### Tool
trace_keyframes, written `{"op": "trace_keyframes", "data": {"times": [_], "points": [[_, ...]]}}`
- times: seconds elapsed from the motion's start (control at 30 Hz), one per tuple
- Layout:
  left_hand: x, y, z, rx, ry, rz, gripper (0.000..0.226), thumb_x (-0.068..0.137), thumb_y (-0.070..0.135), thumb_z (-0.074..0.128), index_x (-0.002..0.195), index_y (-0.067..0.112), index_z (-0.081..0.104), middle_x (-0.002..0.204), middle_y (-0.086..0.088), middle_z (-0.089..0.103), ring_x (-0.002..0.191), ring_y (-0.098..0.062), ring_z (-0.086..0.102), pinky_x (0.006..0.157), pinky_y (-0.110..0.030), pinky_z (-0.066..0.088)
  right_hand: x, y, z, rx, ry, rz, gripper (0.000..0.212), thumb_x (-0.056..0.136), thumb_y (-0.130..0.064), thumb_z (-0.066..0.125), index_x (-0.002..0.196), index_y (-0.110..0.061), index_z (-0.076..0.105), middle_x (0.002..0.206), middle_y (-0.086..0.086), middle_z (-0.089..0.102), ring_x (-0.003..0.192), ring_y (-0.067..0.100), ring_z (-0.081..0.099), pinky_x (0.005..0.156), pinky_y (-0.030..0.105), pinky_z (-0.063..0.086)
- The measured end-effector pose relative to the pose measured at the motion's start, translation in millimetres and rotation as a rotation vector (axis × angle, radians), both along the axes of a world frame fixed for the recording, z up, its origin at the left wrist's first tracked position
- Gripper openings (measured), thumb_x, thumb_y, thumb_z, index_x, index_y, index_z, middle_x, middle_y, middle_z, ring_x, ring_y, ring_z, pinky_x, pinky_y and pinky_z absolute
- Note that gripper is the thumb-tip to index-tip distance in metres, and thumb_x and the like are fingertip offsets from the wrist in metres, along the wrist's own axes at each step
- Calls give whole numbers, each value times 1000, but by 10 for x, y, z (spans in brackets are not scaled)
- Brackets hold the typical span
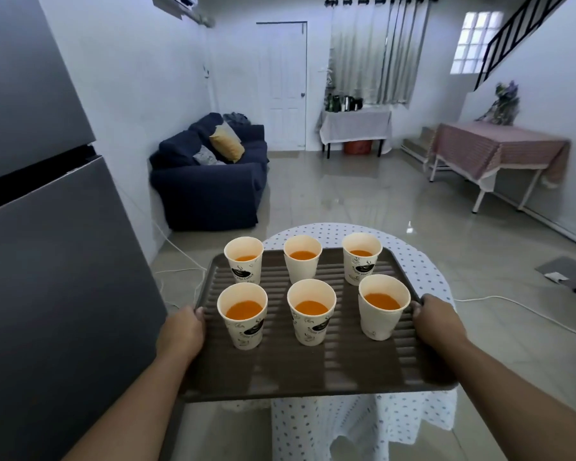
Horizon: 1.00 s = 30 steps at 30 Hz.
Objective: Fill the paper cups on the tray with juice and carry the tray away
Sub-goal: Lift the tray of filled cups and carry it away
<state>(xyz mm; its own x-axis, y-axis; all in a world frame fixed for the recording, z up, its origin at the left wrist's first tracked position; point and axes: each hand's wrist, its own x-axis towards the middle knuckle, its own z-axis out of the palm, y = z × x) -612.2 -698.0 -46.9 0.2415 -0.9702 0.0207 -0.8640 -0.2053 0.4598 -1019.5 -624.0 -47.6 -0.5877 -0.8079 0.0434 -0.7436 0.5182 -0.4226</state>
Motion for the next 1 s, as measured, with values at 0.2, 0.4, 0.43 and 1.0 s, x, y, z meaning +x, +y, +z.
{"op": "trace_keyframes", "data": {"times": [0.2,0.4,0.43,1.0], "points": [[-407,-768,-284,35,-24,-56,30,98,26,41,99,3,60,101,-20,64,83,-29,54,69,-32,39,-338,-480,-290,52,-25,-77,25,96,-27,43,100,-7,58,108,19,65,99,35,58,77,36,43],[-837,-1732,-426,49,-20,-127,25,98,23,40,96,4,56,94,-20,62,74,-25,45,64,-33,34,-597,-1176,-522,76,-54,-176,21,97,-25,43,93,-8,54,106,19,64,97,35,56,71,35,38],[-903,-1864,-443,43,-20,-141,25,99,23,40,97,4,55,92,-19,61,73,-24,46,64,-33,34,-637,-1269,-552,71,-62,-193,20,97,-26,43,90,-9,52,104,20,64,95,35,55,70,35,38],[-2089,-3737,-1674,93,-41,-202,24,100,24,38,103,6,52,94,-17,63,75,-25,53,64,-35,45,-1664,-2833,-1651,130,-101,-342,24,95,-31,43,96,-10,55,94,17,64,84,34,56,68,39,45]]}}
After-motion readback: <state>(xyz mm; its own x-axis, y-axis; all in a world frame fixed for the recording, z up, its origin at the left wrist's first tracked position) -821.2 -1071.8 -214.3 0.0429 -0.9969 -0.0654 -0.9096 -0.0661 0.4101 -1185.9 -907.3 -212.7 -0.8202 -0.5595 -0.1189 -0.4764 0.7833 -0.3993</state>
